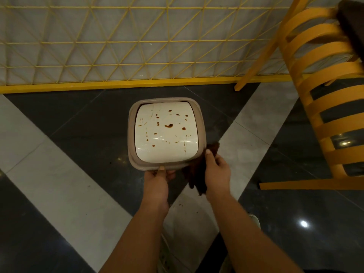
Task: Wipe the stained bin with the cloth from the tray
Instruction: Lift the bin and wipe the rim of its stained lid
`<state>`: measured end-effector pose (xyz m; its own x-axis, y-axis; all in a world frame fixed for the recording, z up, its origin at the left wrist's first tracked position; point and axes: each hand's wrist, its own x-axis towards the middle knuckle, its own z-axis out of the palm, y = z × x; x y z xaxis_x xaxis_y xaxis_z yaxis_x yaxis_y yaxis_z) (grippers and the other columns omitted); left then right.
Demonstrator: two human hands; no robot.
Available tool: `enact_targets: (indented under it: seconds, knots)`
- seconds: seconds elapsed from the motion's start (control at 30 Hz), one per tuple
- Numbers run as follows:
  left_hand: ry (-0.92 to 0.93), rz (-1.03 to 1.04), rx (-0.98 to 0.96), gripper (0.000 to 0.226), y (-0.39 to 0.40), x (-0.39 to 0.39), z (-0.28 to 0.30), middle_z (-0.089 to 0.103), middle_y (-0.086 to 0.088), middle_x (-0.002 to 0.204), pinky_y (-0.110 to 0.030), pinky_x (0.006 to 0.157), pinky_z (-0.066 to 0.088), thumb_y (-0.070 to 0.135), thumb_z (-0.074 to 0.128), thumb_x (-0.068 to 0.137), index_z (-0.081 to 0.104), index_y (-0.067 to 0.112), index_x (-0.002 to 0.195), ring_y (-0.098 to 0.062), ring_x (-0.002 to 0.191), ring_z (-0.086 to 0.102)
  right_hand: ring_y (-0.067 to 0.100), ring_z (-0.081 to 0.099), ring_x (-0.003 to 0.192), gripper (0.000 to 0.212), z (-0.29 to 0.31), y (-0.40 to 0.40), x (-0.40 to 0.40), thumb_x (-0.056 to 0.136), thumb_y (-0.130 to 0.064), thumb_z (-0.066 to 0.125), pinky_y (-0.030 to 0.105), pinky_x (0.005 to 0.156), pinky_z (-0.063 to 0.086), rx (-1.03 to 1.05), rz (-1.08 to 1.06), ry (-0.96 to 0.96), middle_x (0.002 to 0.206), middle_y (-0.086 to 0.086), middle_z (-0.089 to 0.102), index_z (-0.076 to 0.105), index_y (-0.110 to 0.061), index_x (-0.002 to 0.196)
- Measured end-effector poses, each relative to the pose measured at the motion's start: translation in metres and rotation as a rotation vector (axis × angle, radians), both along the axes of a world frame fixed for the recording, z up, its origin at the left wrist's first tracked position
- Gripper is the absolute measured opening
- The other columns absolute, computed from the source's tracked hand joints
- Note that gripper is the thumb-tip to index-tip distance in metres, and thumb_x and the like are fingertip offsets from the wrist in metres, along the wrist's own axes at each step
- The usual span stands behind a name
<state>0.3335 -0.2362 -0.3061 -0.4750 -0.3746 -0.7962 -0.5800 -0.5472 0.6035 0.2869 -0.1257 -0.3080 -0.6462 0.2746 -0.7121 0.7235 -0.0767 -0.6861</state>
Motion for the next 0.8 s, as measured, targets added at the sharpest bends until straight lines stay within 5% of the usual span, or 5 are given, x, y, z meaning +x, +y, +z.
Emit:
enact_targets:
  seconds: [0.13,0.23,0.47,0.6,0.8]
  knots:
    - [0.013,-0.078,-0.057,0.028,-0.014,0.0,0.002,0.065,-0.008,0.113,-0.036,0.093,0.05,0.016,0.048,0.1,0.051,0.015,0.129,-0.017,0.097,0.063,0.025,0.066,0.087,0.014,0.018,0.015,-0.041,0.096,-0.037,0.053,0.041,0.078,0.057,-0.006,0.248,-0.063,0.094,0.002,0.065,0.061,-0.028,0.089]
    - [-0.033,0.029,-0.154,0.028,-0.026,0.0,-0.001,0.064,-0.009,0.113,-0.025,0.073,0.048,0.017,0.049,0.1,0.052,0.012,0.127,-0.016,0.093,0.062,0.027,0.068,0.089,0.017,0.016,0.009,-0.034,0.094,-0.037,0.055,0.044,0.087,0.055,-0.015,0.322,-0.098,0.096,0.007,0.068,0.062,-0.023,0.091]
    - [-0.18,0.143,-0.15,0.031,0.001,0.011,-0.007,0.064,-0.014,0.115,-0.045,0.089,0.052,0.024,0.042,0.098,0.055,0.013,0.124,-0.03,0.105,0.062,0.02,0.065,0.098,0.029,-0.007,-0.041,0.046,0.096,-0.033,0.052,0.036,0.086,0.054,-0.132,0.03,-0.129,0.107,0.002,0.067,0.06,-0.016,0.118]
    - [-0.195,0.168,-0.23,0.022,0.006,0.013,0.003,0.058,-0.007,0.112,-0.038,0.083,0.046,0.021,0.036,0.103,0.046,0.012,0.121,-0.023,0.102,0.056,0.015,0.066,0.092,0.021,-0.004,-0.051,0.061,0.096,-0.029,0.054,0.026,0.072,0.055,-0.159,-0.002,-0.089,0.102,0.001,0.069,0.062,-0.016,0.11]
    - [-0.164,0.062,-0.241,0.021,-0.001,0.011,-0.002,0.056,-0.009,0.101,-0.035,0.078,0.041,0.015,0.041,0.101,0.042,0.015,0.122,-0.02,0.088,0.053,0.012,0.061,0.088,0.012,-0.003,-0.023,0.012,0.094,-0.037,0.055,0.027,0.077,0.048,0.002,0.03,-0.035,0.097,-0.004,0.064,0.059,-0.025,0.095]
